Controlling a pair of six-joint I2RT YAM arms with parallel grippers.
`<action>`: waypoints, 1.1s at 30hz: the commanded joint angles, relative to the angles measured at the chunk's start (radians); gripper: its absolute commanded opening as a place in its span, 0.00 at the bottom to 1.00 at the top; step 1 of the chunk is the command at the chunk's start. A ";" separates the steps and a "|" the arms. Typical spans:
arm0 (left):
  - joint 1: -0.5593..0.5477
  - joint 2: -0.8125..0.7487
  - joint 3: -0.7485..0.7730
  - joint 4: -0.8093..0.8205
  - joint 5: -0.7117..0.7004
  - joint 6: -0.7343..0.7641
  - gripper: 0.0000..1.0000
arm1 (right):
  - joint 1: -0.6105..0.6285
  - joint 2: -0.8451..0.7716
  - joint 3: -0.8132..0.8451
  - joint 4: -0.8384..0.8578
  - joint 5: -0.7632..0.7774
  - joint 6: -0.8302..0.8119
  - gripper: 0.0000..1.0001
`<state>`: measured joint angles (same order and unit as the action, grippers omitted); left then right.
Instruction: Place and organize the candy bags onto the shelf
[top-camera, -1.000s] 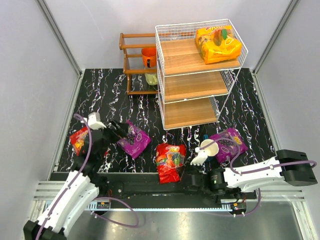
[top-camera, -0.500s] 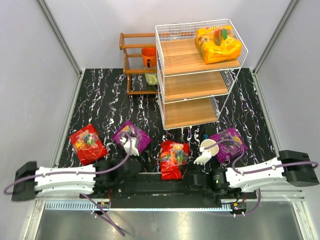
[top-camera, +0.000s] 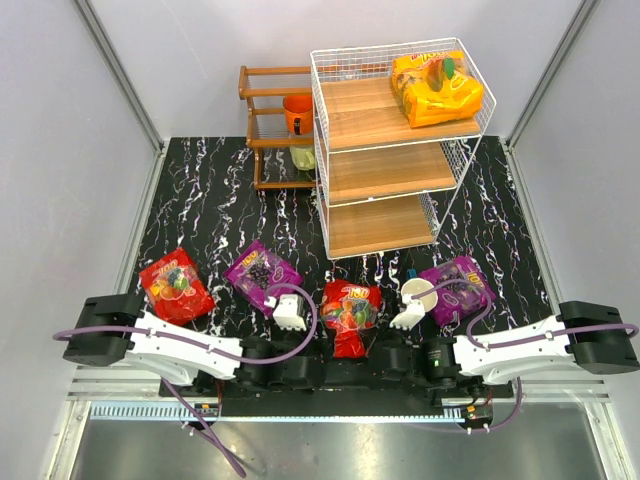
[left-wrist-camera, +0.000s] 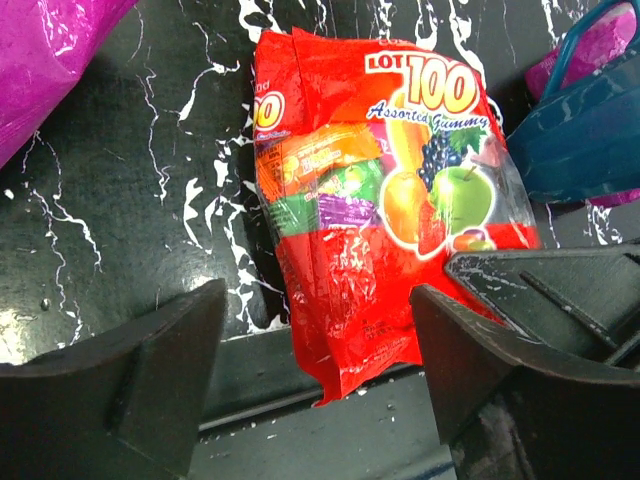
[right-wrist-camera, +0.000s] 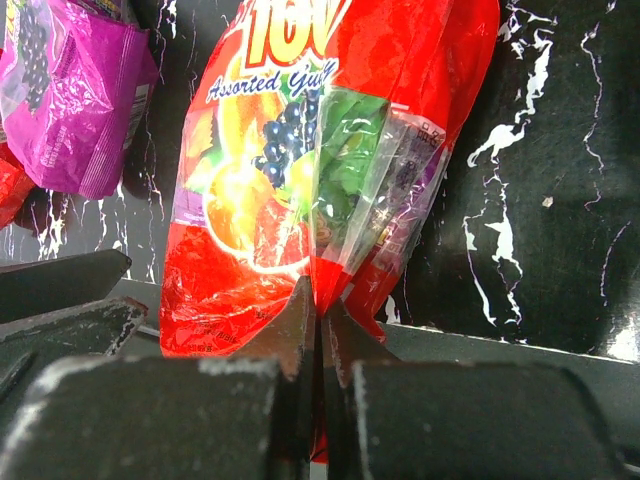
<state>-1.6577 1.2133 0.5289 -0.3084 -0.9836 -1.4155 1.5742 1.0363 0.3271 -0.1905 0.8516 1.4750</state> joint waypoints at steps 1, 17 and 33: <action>-0.010 0.022 -0.003 0.072 -0.066 -0.068 0.75 | -0.009 -0.004 -0.010 0.051 0.050 0.025 0.00; -0.071 0.084 -0.001 0.161 -0.027 -0.065 0.57 | -0.011 -0.024 -0.031 0.049 0.043 0.045 0.00; -0.071 0.161 -0.010 0.259 -0.024 -0.028 0.44 | -0.011 -0.044 -0.053 0.048 0.017 0.061 0.00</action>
<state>-1.7237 1.3476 0.5133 -0.1314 -0.9874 -1.4487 1.5700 1.0019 0.2825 -0.1505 0.8444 1.5150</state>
